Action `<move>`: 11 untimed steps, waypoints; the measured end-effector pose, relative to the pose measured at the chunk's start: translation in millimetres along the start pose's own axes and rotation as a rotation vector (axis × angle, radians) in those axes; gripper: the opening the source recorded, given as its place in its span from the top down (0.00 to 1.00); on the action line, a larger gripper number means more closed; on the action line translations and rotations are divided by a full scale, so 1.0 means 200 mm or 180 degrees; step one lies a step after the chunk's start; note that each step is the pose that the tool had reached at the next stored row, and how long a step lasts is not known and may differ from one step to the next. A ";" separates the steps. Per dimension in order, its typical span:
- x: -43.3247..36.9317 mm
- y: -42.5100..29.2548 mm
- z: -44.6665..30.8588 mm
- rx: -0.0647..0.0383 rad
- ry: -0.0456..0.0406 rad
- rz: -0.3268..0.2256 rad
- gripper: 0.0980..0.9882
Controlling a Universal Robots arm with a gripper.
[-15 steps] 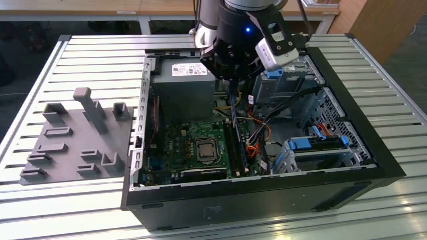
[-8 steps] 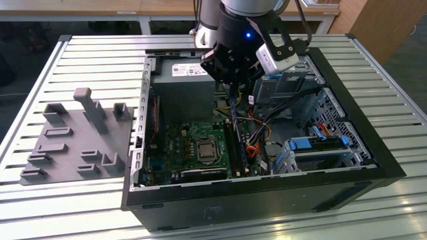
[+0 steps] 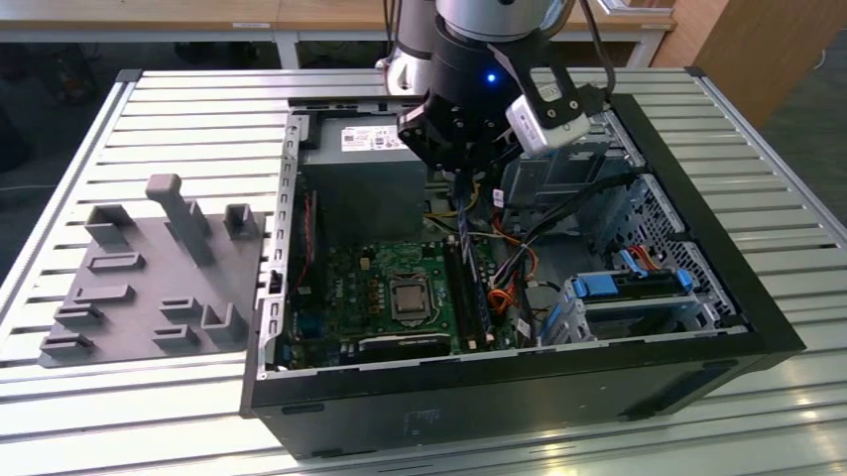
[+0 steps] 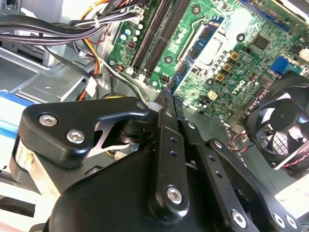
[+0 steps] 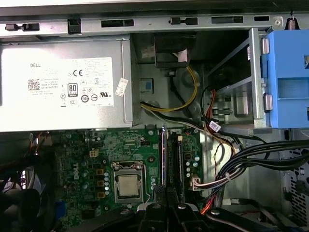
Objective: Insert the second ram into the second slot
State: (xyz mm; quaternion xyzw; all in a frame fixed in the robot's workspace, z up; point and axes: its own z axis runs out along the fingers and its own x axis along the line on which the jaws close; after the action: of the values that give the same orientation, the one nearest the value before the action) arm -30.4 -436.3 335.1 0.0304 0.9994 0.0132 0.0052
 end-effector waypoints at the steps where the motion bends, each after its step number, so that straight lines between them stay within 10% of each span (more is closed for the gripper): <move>1: 0.000 0.000 0.003 0.0000 0.0000 0.0000 0.97; 11: -0.001 -0.016 0.032 0.0000 0.0000 0.0000 0.97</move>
State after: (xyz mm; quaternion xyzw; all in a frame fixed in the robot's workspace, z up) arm -30.4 -439.3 328.7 0.0304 0.9994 0.0132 0.0052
